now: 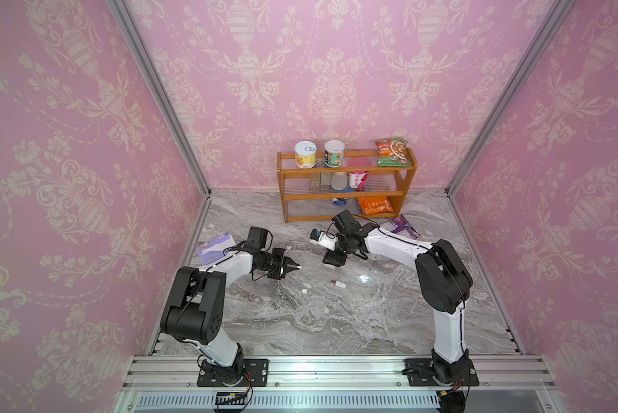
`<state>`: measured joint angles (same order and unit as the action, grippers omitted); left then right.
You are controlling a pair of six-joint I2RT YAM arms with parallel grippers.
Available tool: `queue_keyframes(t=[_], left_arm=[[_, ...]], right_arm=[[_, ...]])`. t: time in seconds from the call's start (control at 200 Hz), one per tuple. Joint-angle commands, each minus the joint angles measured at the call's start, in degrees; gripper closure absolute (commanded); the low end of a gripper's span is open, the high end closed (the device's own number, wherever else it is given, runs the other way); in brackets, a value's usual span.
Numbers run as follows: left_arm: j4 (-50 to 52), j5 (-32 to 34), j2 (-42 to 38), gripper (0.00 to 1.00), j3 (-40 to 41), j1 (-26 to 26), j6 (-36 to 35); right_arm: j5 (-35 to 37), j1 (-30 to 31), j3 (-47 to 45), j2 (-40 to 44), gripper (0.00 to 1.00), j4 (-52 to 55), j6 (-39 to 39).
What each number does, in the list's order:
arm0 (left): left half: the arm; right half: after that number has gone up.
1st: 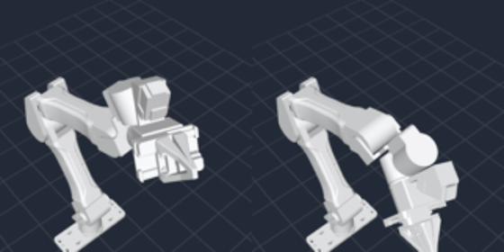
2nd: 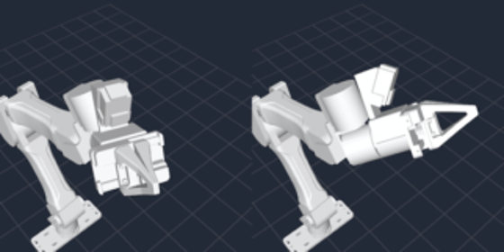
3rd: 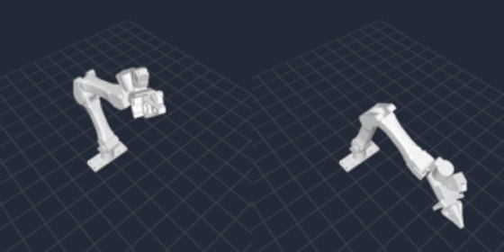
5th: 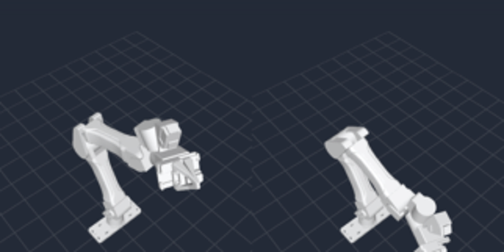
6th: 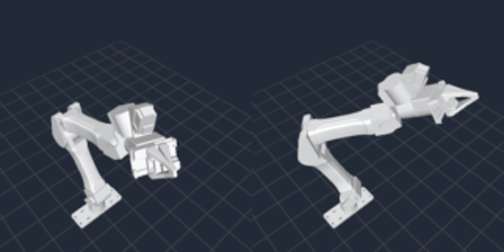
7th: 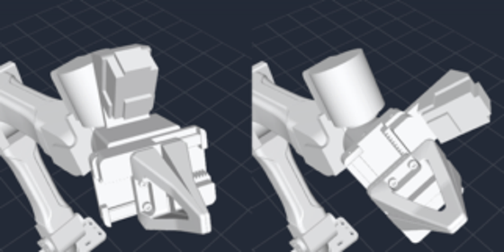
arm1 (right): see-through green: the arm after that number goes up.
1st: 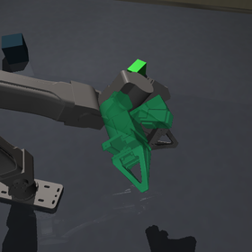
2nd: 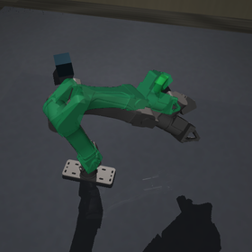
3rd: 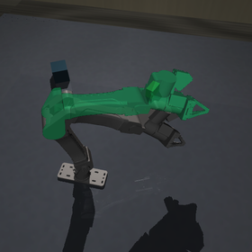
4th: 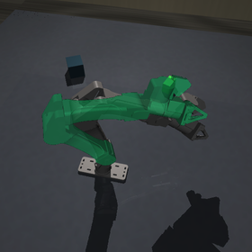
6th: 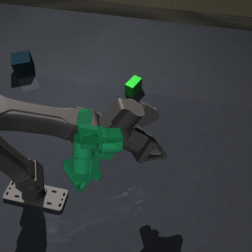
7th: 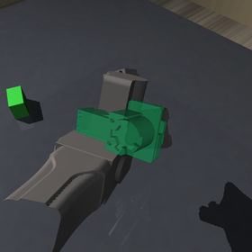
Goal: Close the usb drive cover
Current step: Pick up the USB drive from the center of the board.
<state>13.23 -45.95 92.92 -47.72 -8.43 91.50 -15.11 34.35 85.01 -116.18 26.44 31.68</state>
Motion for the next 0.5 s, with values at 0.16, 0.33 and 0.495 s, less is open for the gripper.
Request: queue_keyframes(t=[0.16,0.33,0.495], left_arm=[[0.4,0.1,1.4,1.00,1.8,1.6,1.3],[-0.1,0.2,1.3,1.00,2.4,2.0,1.1],[-0.7,0.7,1.7,1.00,2.9,2.2,1.1]], right_arm=[[0.2,-0.7,1.6,-2.4,0.47,6.3,2.3],[1.4,-0.6,4.0,-3.8,0.49,10.2,2.6],[3.4,-0.5,5.2,-4.6,0.49,11.5,2.6]])
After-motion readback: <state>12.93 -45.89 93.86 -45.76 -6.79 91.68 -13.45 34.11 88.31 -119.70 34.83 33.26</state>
